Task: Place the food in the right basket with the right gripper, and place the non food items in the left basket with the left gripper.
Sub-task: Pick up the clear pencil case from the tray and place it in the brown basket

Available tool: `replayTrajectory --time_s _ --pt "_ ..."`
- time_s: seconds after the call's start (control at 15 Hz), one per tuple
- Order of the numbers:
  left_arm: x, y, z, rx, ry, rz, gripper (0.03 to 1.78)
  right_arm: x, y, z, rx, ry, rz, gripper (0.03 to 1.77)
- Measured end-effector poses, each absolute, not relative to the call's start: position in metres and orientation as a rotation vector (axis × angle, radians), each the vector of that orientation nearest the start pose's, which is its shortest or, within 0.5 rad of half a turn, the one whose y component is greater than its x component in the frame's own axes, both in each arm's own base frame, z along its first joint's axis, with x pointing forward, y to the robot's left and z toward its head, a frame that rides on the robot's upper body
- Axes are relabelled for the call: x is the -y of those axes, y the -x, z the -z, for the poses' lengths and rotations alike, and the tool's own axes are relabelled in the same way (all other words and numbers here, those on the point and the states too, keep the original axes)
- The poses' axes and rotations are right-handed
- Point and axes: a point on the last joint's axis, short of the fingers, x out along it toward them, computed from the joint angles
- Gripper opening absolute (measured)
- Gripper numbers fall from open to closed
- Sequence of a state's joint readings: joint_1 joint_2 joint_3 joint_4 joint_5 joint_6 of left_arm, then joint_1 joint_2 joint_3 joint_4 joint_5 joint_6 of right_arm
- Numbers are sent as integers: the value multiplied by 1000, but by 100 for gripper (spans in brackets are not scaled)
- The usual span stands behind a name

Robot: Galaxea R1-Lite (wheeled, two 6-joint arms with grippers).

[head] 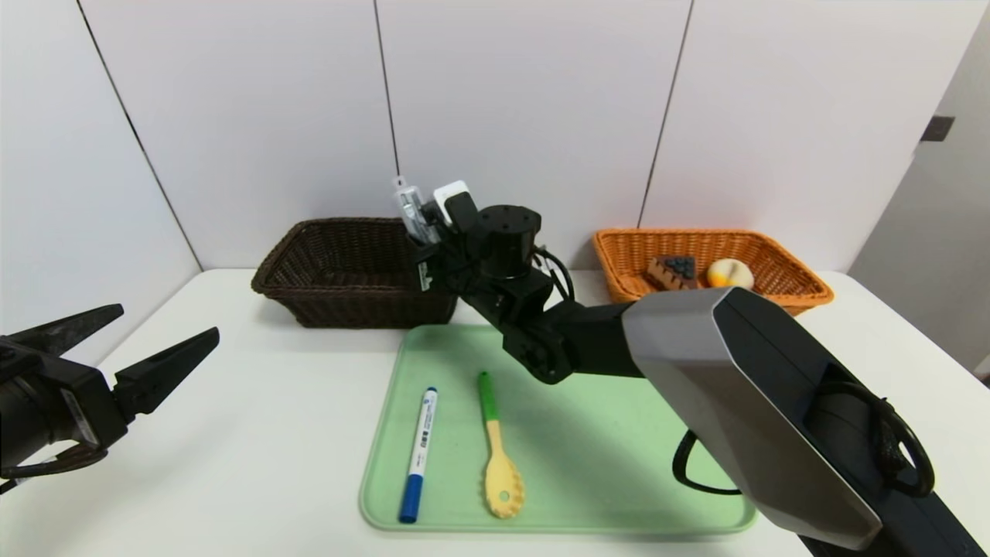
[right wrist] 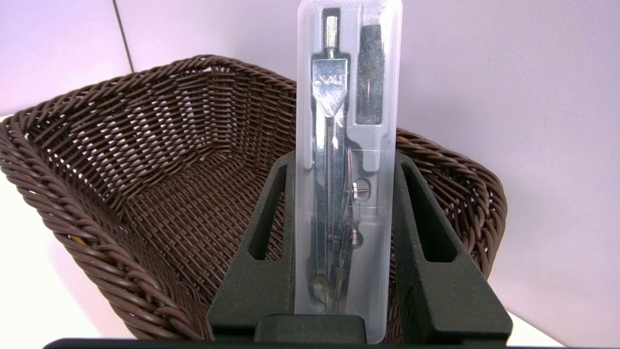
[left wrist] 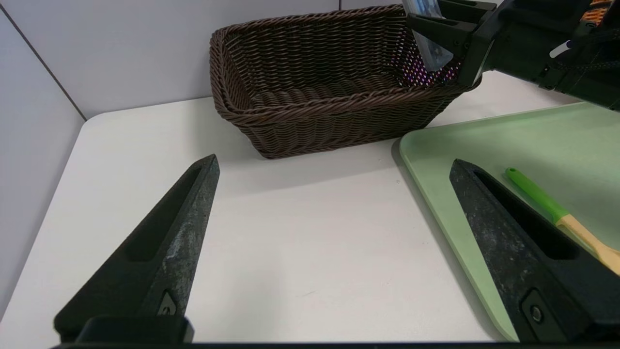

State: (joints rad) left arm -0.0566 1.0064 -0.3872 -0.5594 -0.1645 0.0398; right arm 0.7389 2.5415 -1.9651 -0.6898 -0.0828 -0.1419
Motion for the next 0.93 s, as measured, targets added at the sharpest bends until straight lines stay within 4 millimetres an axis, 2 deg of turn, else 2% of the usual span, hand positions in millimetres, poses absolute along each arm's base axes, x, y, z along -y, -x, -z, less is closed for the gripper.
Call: replayTrajectory --time_s 0.47,0.67,0.93 --pt "11 -127 -208 -54 -36 223 169 -360 -399 -145 117 106 -641 56" --pt "11 -127 -208 -53 -37 223 169 -360 -399 -147 128 104 -647 93" --pt "11 -127 -209 -52 -35 222 169 -360 -399 -149 146 100 -647 124"
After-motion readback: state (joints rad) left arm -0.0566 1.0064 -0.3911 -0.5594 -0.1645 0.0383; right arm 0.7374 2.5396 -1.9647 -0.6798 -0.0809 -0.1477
